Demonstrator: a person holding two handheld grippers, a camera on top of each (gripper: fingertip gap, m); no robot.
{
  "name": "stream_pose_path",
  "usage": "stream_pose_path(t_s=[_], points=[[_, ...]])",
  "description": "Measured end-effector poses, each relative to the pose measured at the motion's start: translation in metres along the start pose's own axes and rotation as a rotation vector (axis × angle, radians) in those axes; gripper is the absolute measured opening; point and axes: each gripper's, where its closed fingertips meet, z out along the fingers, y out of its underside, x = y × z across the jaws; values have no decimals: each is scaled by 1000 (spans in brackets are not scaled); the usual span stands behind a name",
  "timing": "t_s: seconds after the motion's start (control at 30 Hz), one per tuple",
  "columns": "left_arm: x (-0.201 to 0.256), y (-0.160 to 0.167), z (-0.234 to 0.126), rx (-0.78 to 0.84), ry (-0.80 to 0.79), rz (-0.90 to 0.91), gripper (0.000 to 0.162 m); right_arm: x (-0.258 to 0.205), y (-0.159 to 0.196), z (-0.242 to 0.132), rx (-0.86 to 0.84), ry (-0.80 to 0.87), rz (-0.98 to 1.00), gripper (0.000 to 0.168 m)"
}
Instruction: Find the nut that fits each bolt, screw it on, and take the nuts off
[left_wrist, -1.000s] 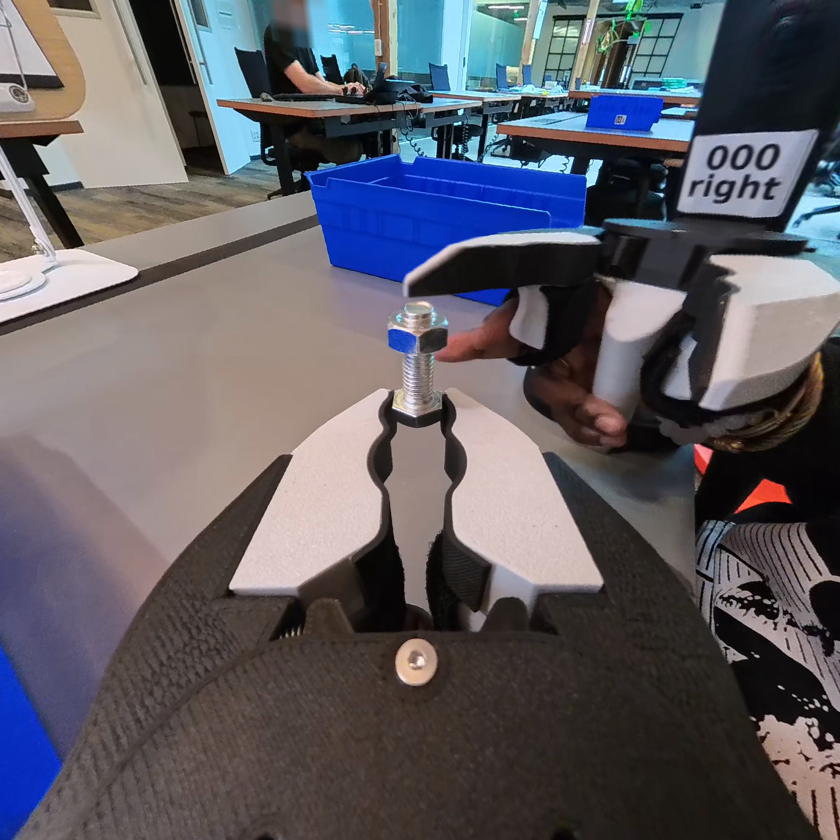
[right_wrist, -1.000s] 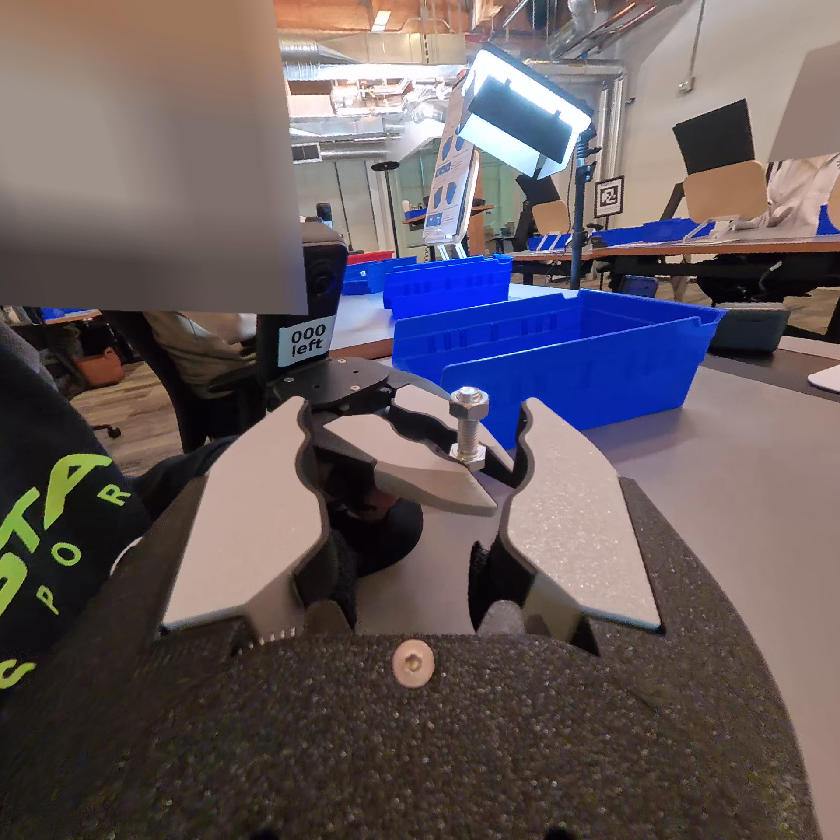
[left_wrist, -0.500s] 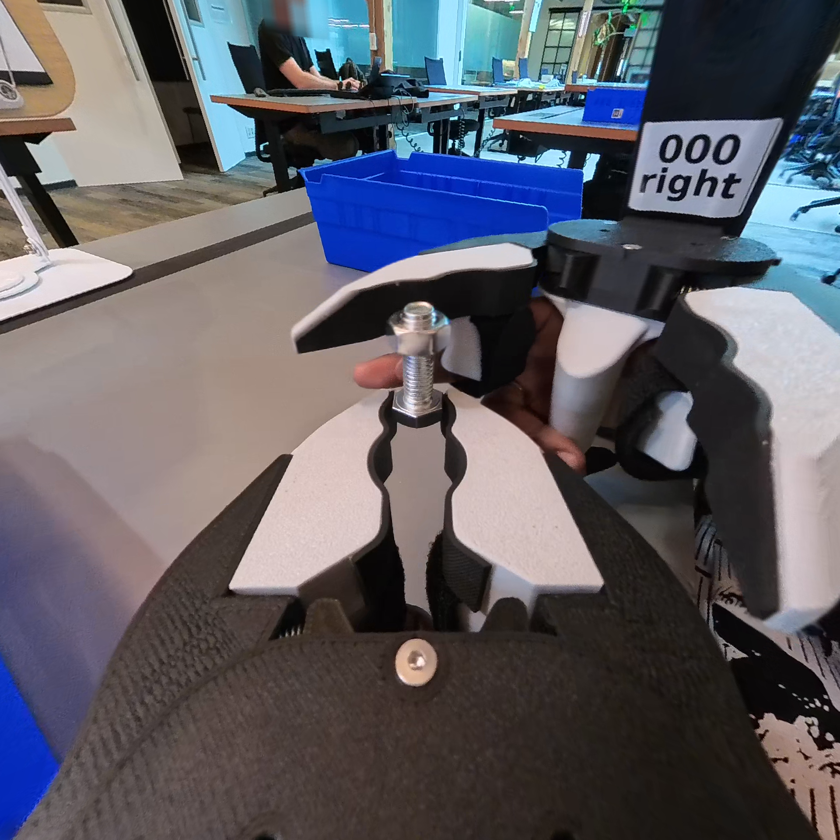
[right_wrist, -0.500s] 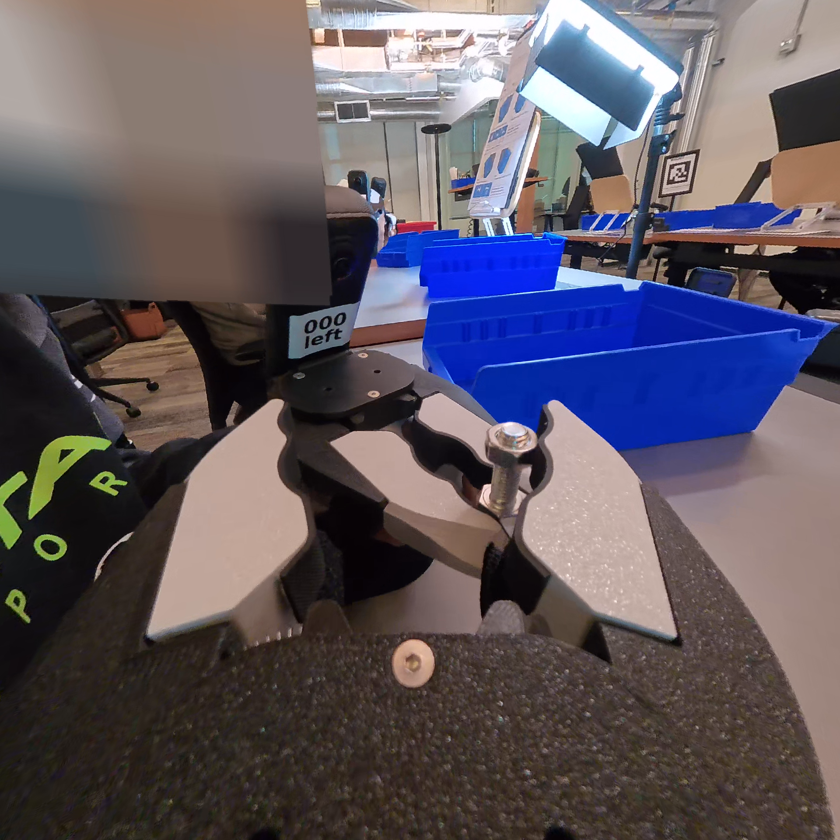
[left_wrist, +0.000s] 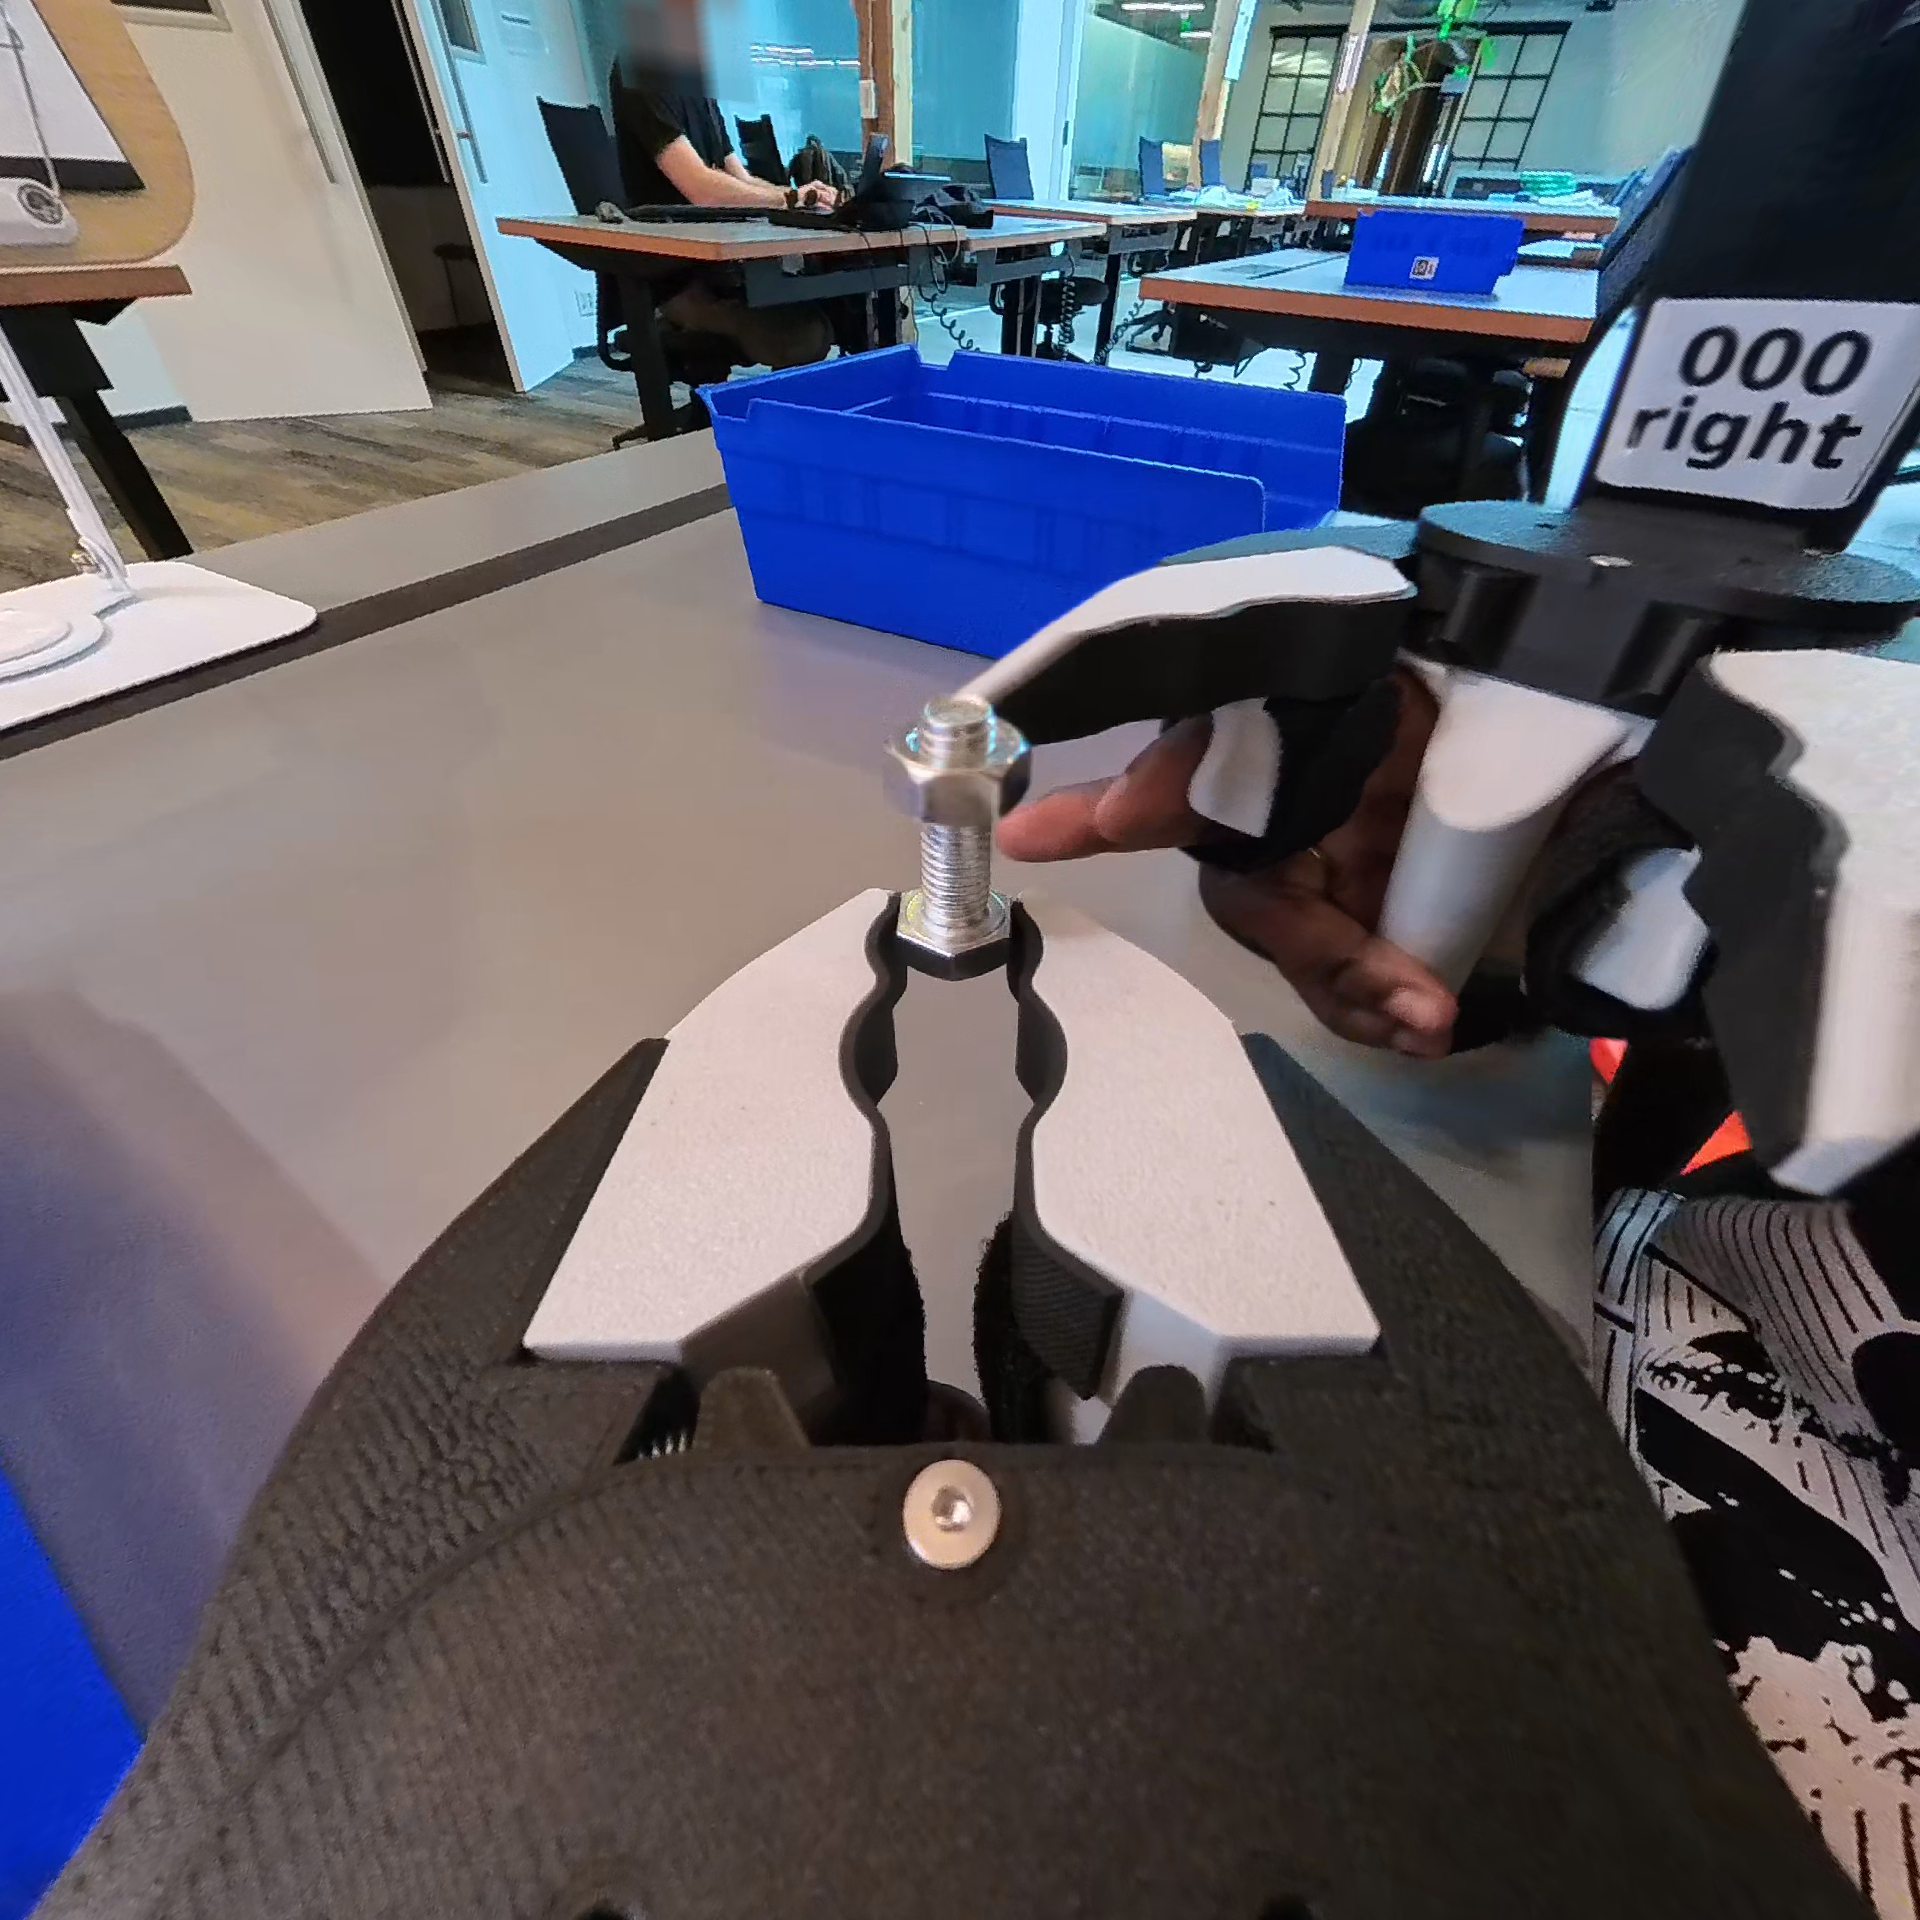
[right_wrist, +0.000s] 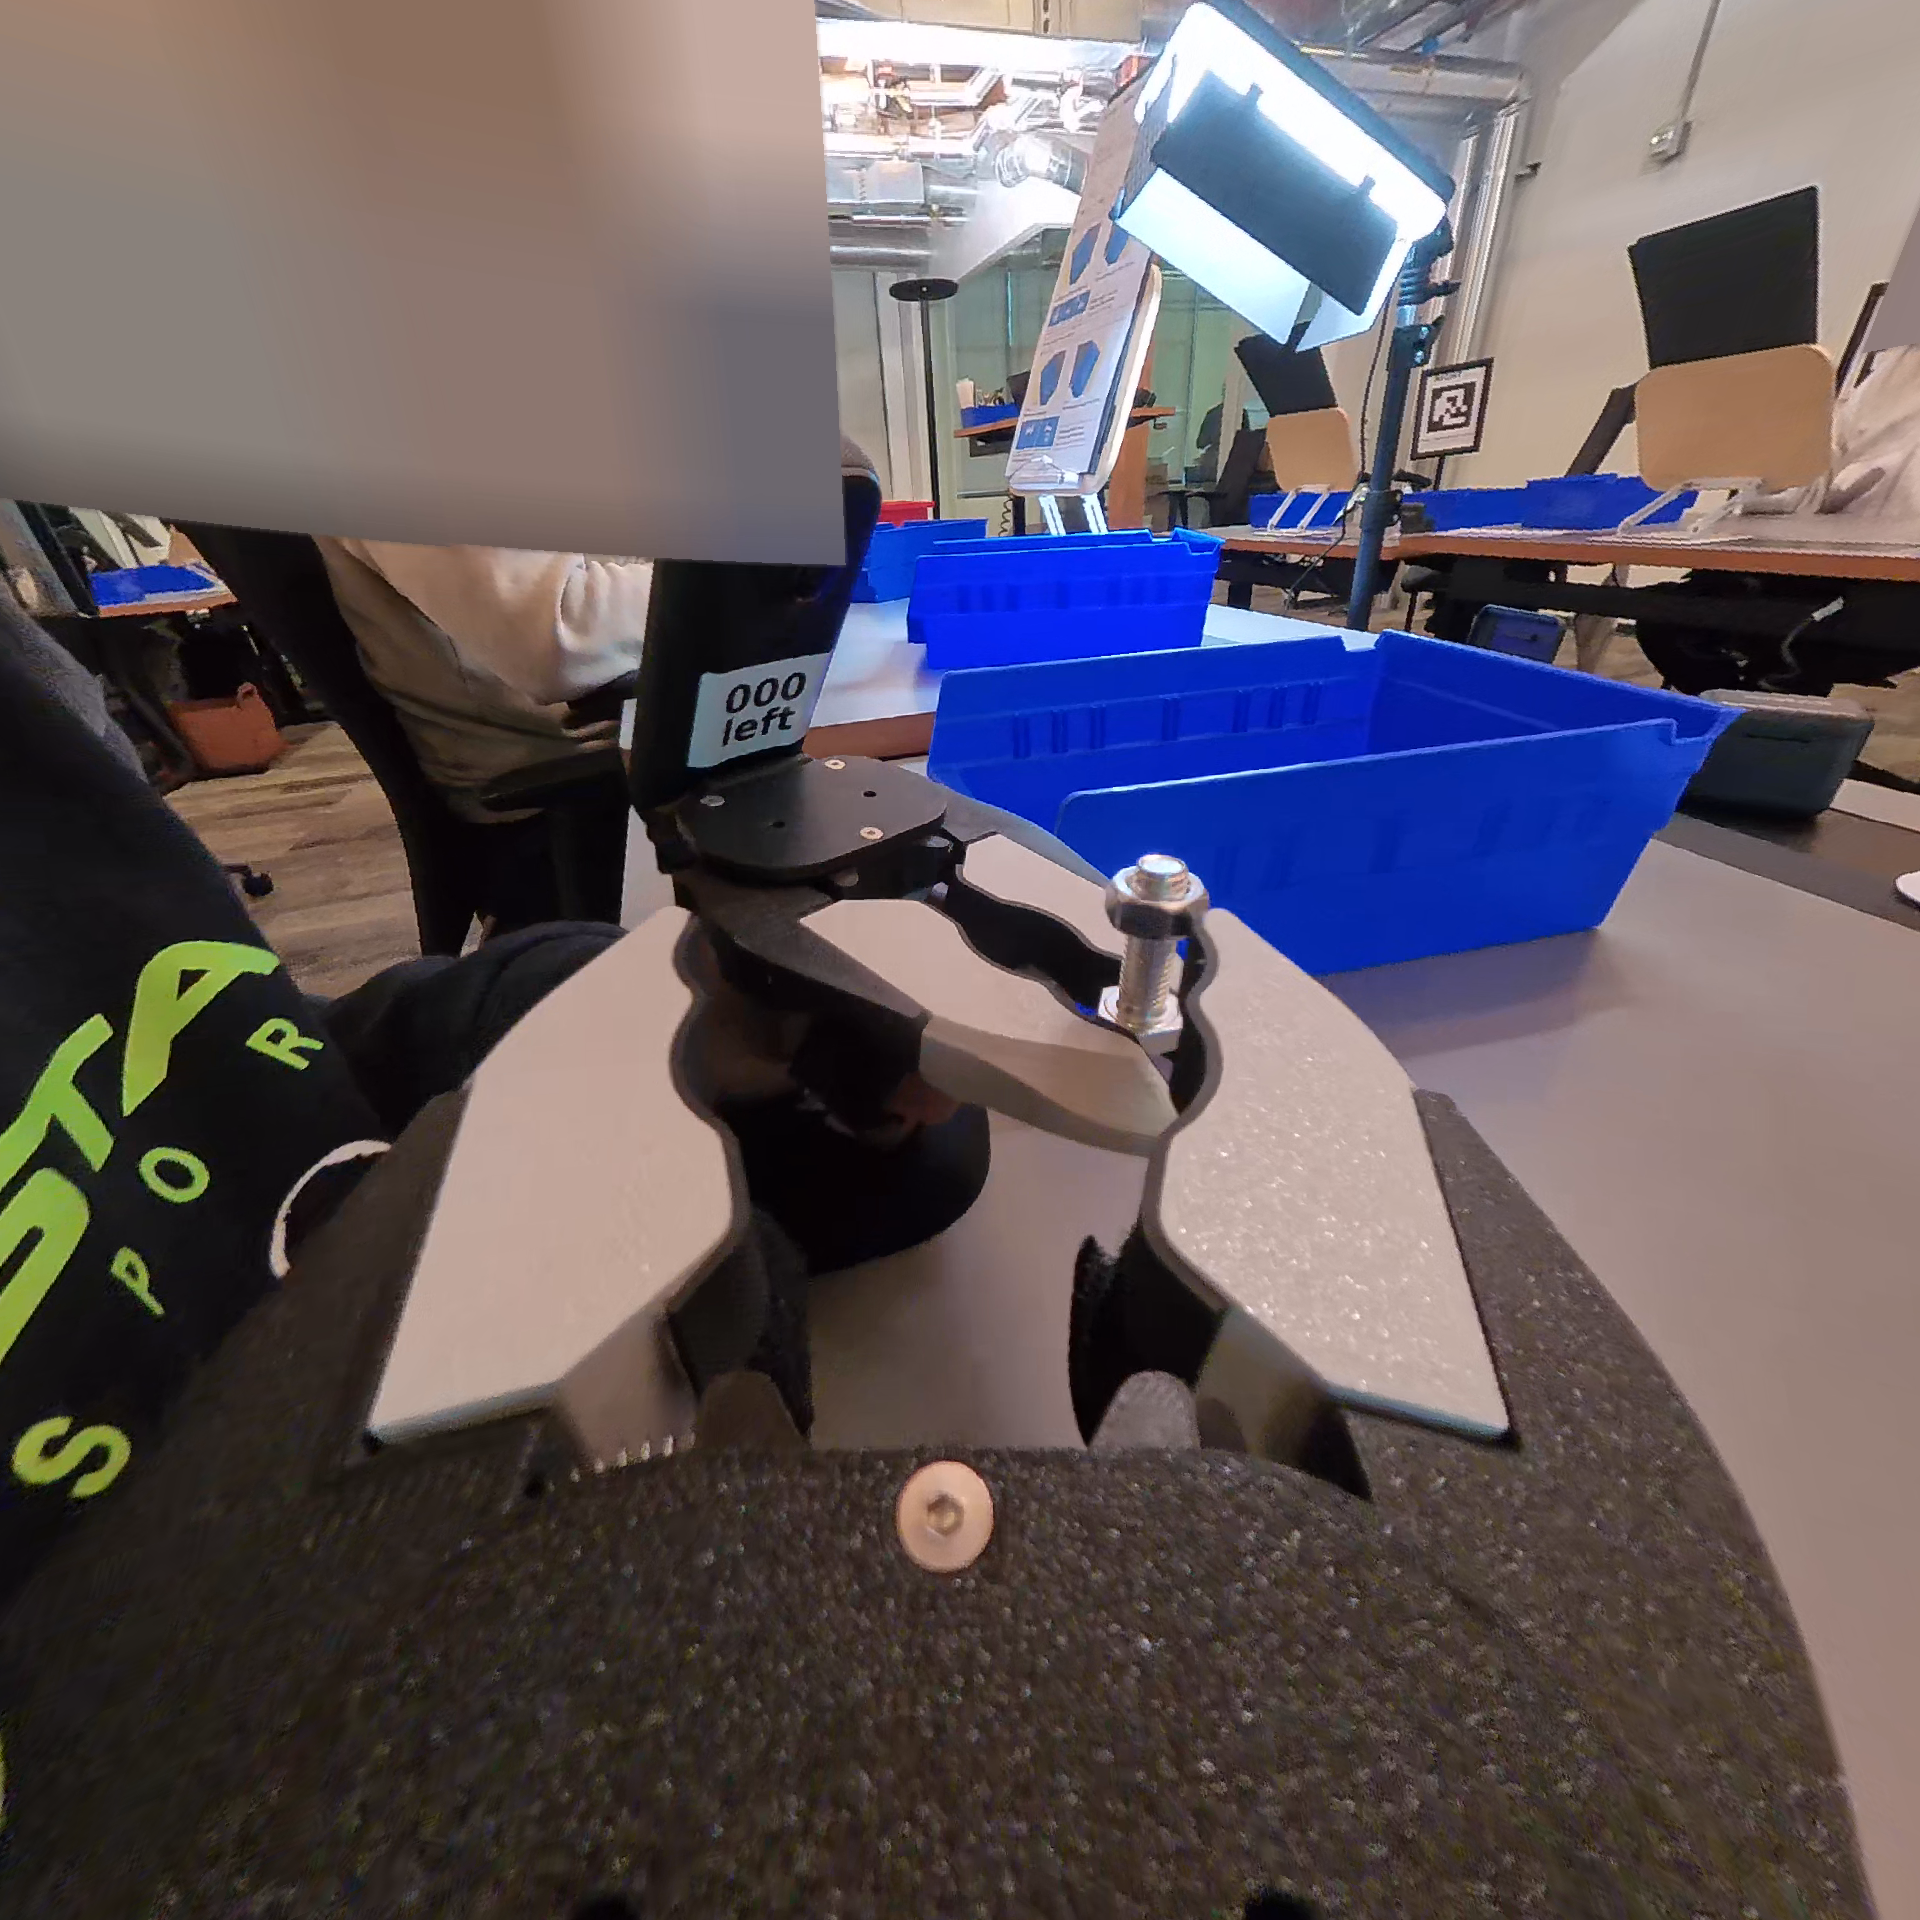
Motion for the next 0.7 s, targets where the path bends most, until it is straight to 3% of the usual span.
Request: stream_pose_path(t_s=[0.07,0.17,0.47,0.7], points=[[0,0,0,1,0,-2,19,0,0,-6,-7,-3,1,75],[0,0,0,-1,0,1,19,6,-2,-11,6,24,10,73],[5,2,1,-14,18,24,19,12,-3,18,48,-42,104,103],[6,3,2,-26,23,33,19,3,4,34,6,-97,74,107]])
